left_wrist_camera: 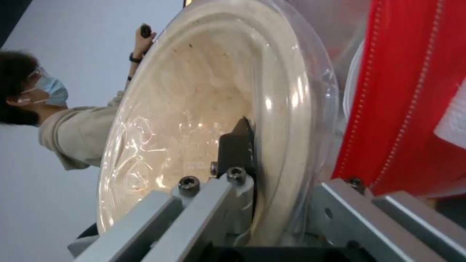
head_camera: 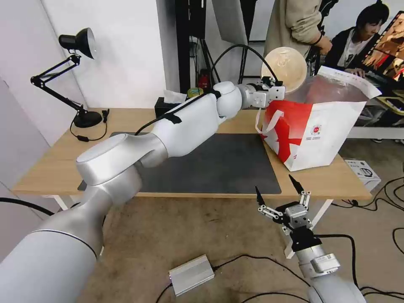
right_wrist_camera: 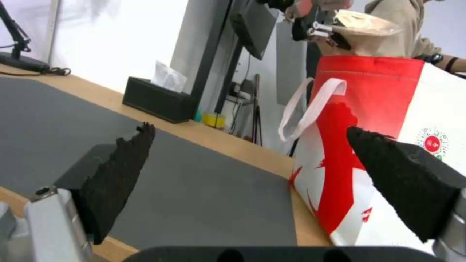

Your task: Pick up the trash from the table and place it into the takeout bag.

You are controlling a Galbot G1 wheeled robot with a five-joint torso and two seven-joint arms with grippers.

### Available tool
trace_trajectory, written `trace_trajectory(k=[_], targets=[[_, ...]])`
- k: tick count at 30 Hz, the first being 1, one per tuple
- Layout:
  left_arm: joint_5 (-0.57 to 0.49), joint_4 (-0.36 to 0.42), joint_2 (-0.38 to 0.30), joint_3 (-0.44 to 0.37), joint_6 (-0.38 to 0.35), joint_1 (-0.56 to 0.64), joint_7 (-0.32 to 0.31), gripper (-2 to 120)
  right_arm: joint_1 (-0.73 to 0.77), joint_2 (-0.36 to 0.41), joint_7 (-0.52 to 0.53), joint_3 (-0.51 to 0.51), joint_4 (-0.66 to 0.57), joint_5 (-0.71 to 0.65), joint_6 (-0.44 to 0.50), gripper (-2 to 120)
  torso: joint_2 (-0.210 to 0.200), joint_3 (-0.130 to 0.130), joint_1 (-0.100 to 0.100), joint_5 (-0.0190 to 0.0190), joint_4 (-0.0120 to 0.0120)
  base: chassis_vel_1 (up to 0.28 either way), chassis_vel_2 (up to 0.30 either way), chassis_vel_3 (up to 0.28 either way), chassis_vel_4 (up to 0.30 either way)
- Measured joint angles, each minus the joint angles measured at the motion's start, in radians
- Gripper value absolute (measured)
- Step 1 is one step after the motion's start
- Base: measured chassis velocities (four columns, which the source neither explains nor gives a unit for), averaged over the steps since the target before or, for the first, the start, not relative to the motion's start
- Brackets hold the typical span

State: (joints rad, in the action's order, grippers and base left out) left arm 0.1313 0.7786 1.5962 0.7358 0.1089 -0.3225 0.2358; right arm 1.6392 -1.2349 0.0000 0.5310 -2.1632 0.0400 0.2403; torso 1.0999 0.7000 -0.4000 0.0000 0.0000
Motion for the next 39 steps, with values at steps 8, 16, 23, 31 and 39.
trace_trajectory(k=[8,16,23,31,39], targets=[[0.000,-0.008,0.001,0.039,-0.005,-0.015,0.007,1,0.000,0.000,0.000,0.000,0.000,0.000,0.000,100,0.000,0.000,0.000,0.0000,0.0000,0.000,0.000,0.000,0.000],[0.005,-0.009,0.001,0.064,-0.006,-0.020,0.013,1,0.000,0.000,0.000,0.000,0.000,0.000,0.000,100,0.000,0.000,0.000,0.0000,0.0000,0.000,0.000,0.000,0.000],[0.008,-0.008,0.002,0.090,-0.007,-0.025,0.023,1,0.000,0.000,0.000,0.000,0.000,0.000,0.000,100,0.000,0.000,0.000,0.0000,0.0000,0.000,0.000,0.000,0.000],[0.020,-0.008,0.002,0.101,-0.007,-0.026,0.033,1,0.000,0.000,0.000,0.000,0.000,0.000,0.000,100,0.000,0.000,0.000,0.0000,0.0000,0.000,0.000,0.000,0.000],[0.034,-0.015,0.002,0.109,-0.005,-0.026,0.033,1,0.000,0.000,0.000,0.000,0.000,0.000,0.000,100,0.000,0.000,0.000,0.0000,0.0000,0.000,0.000,0.000,0.000]])
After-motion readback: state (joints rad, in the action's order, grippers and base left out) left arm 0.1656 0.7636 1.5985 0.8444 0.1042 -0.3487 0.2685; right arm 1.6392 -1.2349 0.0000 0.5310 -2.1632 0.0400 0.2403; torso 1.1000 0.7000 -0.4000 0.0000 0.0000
